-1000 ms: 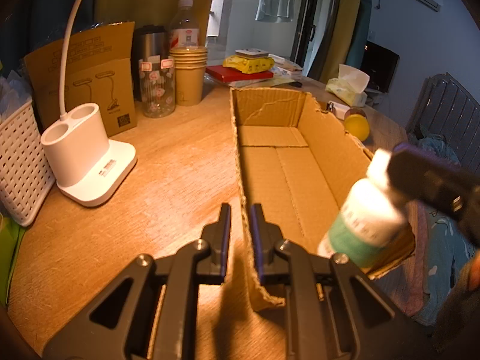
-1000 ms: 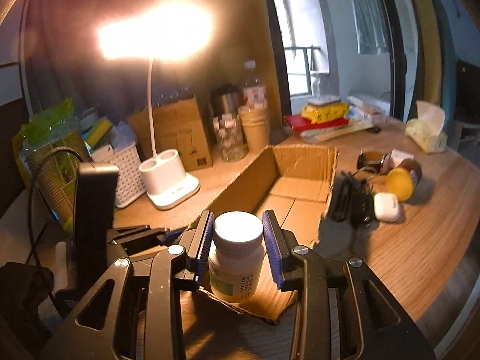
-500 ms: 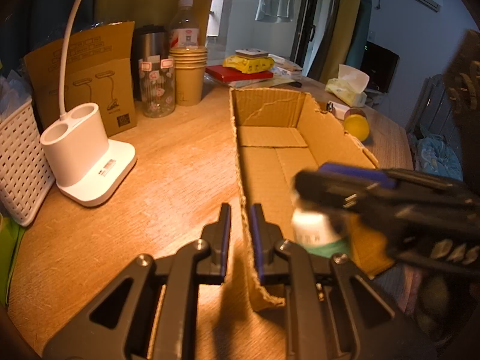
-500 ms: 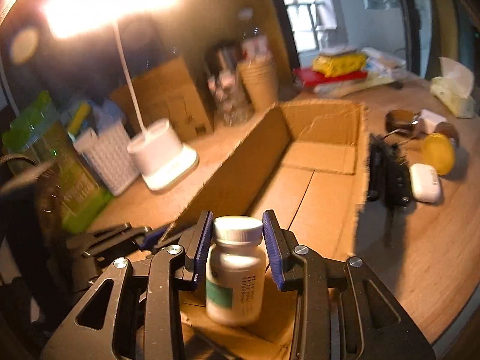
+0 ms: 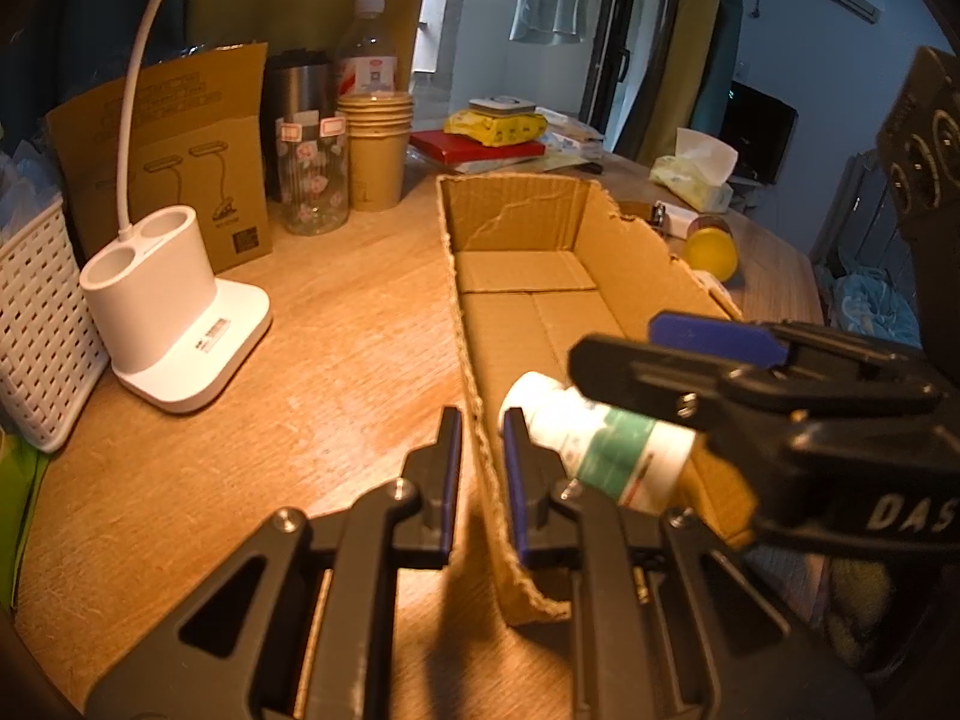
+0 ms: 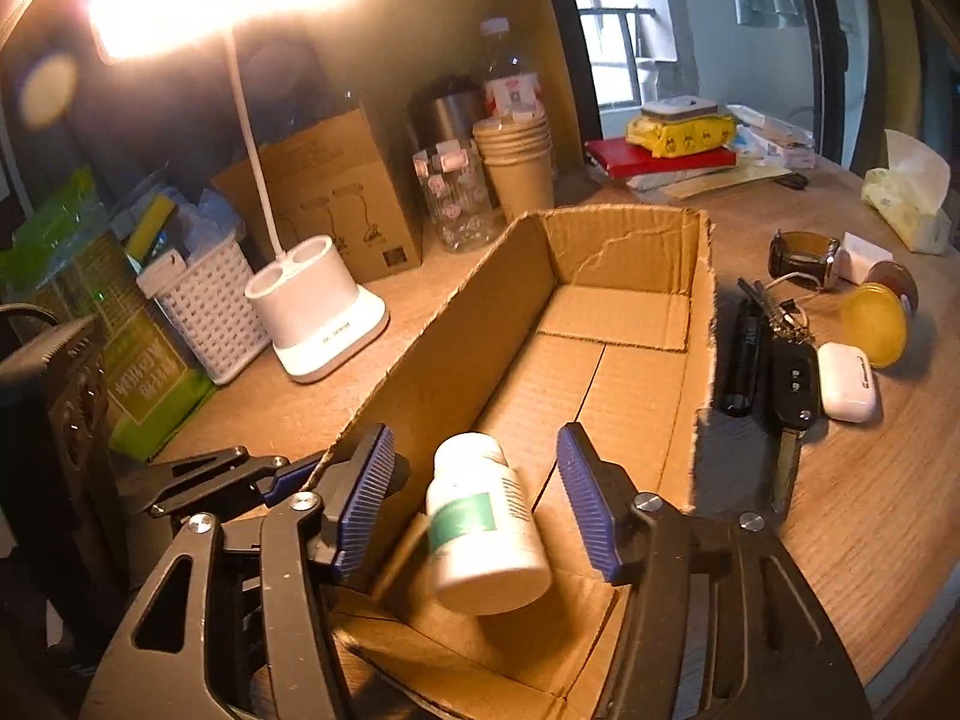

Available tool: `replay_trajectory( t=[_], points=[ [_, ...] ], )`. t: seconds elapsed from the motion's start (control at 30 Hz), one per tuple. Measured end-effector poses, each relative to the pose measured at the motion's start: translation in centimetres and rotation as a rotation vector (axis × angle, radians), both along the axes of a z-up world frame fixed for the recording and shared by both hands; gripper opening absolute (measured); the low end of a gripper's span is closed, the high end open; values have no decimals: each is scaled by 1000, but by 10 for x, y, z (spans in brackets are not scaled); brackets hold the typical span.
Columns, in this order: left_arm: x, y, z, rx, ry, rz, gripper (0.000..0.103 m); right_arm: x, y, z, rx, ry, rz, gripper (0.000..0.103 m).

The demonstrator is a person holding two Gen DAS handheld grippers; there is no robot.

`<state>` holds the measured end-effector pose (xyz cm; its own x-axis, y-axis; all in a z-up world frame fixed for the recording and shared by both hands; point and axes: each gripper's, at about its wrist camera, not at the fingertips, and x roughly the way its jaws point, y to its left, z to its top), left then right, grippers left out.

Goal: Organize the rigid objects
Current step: 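Carry the pill bottle into the box and open the right gripper, then move the right gripper to the white earbud case and grasp it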

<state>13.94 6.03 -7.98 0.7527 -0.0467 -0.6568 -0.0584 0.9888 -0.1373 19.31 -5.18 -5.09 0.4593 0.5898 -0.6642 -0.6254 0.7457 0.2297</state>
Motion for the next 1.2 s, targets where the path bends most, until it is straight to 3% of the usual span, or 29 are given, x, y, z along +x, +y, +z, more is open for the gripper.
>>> replay_trajectory(
  t=[0.37,0.63,1.2],
  points=[
    [0,0,0,1,0,-1,15,-6,-28,18,59,-67,-43,65],
    [0,0,0,1,0,-1,15,-4,-66,33,80,-131,-138,66],
    [0,-1,0,1,0,0,15,15,-111,28,19,-180,-297,67]
  ],
)
